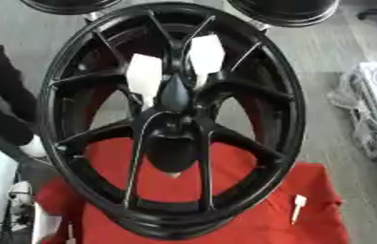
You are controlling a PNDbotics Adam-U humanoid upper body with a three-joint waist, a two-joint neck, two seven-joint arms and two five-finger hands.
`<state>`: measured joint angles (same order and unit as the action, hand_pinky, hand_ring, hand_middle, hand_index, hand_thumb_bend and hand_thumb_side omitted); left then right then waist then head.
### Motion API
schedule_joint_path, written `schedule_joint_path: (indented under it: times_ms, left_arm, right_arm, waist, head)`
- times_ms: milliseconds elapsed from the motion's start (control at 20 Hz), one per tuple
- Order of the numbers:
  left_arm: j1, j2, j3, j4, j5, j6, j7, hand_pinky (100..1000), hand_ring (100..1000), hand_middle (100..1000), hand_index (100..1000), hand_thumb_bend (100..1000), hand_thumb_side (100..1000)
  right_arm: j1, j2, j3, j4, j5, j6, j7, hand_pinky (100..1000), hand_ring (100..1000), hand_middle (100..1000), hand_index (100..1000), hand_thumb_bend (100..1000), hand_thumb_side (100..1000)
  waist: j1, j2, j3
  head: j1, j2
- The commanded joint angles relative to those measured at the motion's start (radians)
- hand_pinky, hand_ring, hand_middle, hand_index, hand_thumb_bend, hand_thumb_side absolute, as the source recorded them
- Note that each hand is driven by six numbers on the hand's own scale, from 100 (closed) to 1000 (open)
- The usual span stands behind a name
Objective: Pull the pin out of the wheel hub.
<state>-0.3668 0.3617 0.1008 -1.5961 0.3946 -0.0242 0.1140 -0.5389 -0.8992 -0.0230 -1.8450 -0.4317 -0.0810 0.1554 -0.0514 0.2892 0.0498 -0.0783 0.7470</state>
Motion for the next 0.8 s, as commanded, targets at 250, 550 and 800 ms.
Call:
schedule_joint_path:
  times_ms: [250,550,800]
  left_arm:
    - [0.006,0.046,0.001,-0.021,-0.007,0.000,0.001,770,824,782,837,154,822]
    - [0.017,0.057,-0.001,-0.022,-0.010,0.003,0.000,770,824,782,837,155,824]
    - [0.023,0.061,-0.001,-0.021,-0.009,0.005,0.000,770,825,783,838,156,827]
  right_arm:
    - [-0.182,-0.109,0.096,0.058,0.055,0.014,0.176,881,765,749,792,525,223]
    - [-0.330,-0.095,0.184,0.134,0.160,-0.006,0.341,871,765,750,793,523,243]
    - [-0.433,-0.024,0.243,0.233,0.269,-0.036,0.479,868,772,757,803,514,259]
  waist:
    - [-0.010,-0.028,-0.002]
    - [-0.020,-0.031,-0.006]
    - [-0.022,-0.034,-0.010]
  head:
    - [-0.007,0.012]
    - [-0.014,0.018]
    - [-0.017,0.021]
